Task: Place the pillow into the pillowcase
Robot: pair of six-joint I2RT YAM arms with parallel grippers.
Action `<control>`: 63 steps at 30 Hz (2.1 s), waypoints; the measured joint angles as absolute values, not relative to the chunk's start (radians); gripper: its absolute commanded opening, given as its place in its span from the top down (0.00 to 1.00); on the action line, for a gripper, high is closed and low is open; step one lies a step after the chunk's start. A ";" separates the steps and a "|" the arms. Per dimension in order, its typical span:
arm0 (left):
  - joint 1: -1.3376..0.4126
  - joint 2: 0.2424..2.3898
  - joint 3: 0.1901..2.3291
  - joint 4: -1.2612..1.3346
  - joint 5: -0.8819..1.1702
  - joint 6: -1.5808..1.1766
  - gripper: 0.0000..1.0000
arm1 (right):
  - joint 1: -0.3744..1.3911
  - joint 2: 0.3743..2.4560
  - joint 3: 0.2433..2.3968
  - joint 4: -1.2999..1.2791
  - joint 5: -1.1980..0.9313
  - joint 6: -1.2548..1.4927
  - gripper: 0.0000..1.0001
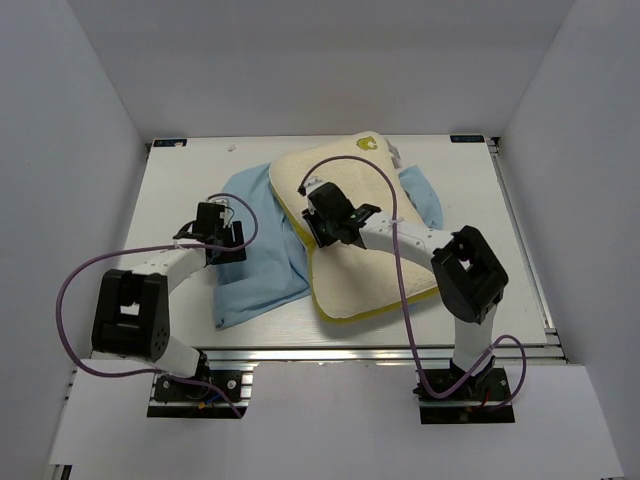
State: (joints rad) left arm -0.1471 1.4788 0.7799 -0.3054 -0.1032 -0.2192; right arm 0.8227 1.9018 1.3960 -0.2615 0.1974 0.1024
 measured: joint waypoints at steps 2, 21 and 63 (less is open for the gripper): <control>-0.147 1.511 0.791 -0.302 -0.087 -0.225 0.41 | 0.818 1.890 1.388 -0.260 0.176 0.089 0.82; -0.066 1.445 0.811 -0.292 -0.108 -0.238 1.00 | 0.664 1.623 1.412 -0.475 -0.134 -0.334 1.00; -0.388 1.956 1.271 -0.280 -0.050 -0.077 1.00 | 0.427 1.328 1.344 -0.621 -0.417 -0.513 1.00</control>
